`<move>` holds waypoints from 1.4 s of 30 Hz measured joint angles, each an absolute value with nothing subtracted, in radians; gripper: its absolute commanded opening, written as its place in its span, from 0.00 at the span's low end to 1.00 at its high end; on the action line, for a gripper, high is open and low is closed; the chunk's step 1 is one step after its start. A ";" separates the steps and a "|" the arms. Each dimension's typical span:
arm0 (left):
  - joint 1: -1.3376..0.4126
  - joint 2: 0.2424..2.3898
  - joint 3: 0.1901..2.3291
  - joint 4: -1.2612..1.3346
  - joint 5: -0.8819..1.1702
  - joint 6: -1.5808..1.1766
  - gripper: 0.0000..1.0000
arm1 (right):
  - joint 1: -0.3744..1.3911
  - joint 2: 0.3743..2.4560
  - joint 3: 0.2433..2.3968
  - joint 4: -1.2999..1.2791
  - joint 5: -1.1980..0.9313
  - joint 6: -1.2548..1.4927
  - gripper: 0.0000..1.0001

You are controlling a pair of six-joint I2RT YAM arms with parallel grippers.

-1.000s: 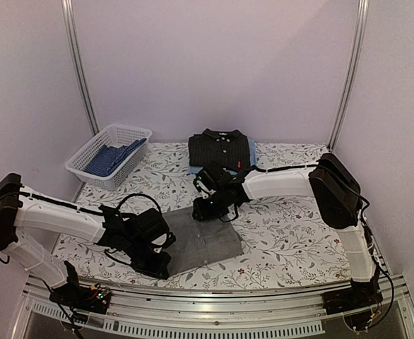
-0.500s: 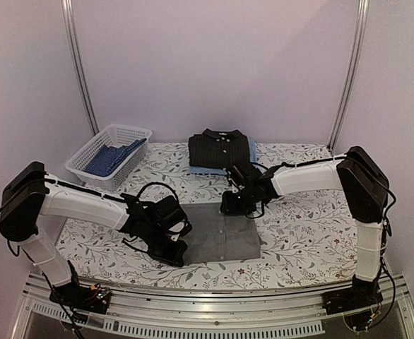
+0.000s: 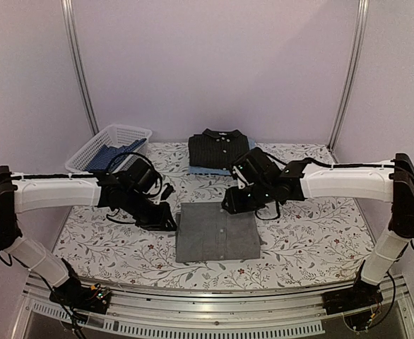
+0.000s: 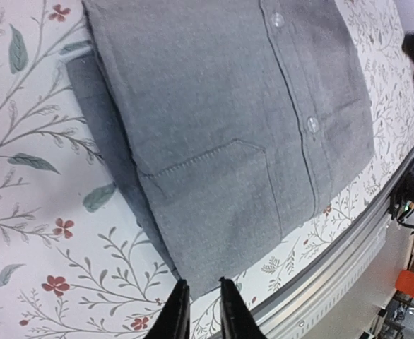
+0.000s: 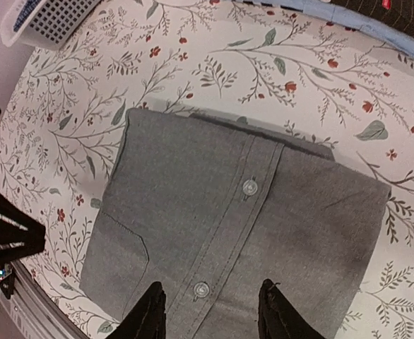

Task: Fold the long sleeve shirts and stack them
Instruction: Smooth out the square-folded shirt at the center of the board, then pick up the square-folded shirt from the center of the board.

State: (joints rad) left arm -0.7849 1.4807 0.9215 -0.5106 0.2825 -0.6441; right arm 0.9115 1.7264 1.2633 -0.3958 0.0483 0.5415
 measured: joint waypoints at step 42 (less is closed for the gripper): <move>-0.653 1.721 0.881 -0.319 0.379 -0.666 0.42 | 0.955 1.647 1.020 -0.417 0.128 0.701 0.28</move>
